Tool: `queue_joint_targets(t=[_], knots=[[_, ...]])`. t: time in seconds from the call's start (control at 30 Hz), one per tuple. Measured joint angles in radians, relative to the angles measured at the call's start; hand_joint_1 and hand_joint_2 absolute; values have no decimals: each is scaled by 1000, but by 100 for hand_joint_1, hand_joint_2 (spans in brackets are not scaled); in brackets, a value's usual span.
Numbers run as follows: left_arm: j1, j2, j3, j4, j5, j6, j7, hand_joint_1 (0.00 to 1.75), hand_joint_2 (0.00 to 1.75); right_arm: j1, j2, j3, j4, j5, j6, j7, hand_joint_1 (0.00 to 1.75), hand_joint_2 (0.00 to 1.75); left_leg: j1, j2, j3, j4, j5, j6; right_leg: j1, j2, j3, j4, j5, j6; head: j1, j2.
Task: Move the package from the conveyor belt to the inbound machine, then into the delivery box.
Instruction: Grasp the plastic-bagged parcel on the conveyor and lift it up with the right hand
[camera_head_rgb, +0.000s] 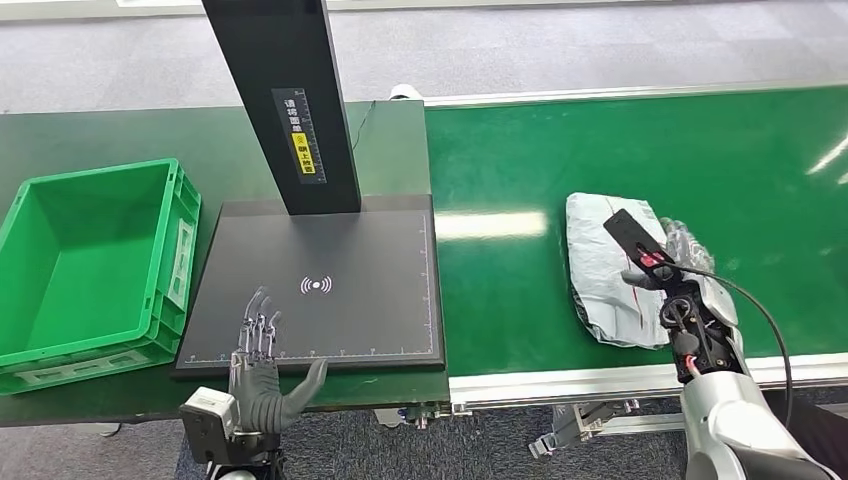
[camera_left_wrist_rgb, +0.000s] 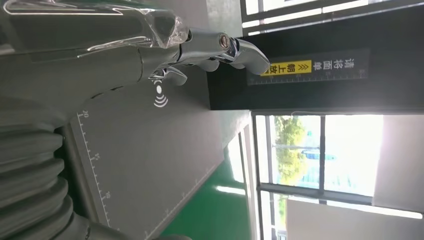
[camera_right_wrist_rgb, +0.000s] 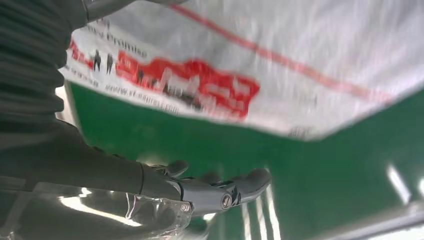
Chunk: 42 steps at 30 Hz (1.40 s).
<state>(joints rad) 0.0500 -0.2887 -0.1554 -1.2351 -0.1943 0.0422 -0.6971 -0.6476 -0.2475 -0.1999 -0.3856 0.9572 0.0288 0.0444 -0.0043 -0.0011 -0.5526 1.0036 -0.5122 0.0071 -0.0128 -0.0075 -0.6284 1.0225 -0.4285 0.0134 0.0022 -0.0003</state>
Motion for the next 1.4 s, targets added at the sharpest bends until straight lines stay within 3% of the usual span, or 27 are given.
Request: queue_joint_targets(t=[0.2,0.4,0.57,0.7,0.73,1.4], knots=[[-22,7,2,11,5,-18,-1,0,175,1,-20,-20,54,2,183,-26,0,175,0,0,0,0,0,0,0,0,0,0,0,0,0,0],[-41,12,3,28,7,-23,-2,0,175,34,-28,-32,80,31,266,-19,0,175,0,0,0,0,0,0,0,0,0,0,0,0,0,0],[-62,14,3,46,19,-4,-2,0,175,41,-23,-18,93,103,299,66,0,175,0,0,0,0,0,0,0,0,0,0,0,0,0,0],[-83,13,0,63,29,10,-2,0,175,37,-3,15,99,170,311,161,168,175,0,0,1,0,0,0,0,0,1,0,0,0,0,0],[-88,13,0,68,30,10,-2,0,175,38,3,21,100,178,309,169,174,175,0,0,1,0,0,0,0,0,1,0,0,0,0,0],[-120,13,0,104,35,11,-2,0,175,48,25,42,103,188,264,134,175,175,0,0,2,0,0,0,0,0,2,0,0,0,0,0]])
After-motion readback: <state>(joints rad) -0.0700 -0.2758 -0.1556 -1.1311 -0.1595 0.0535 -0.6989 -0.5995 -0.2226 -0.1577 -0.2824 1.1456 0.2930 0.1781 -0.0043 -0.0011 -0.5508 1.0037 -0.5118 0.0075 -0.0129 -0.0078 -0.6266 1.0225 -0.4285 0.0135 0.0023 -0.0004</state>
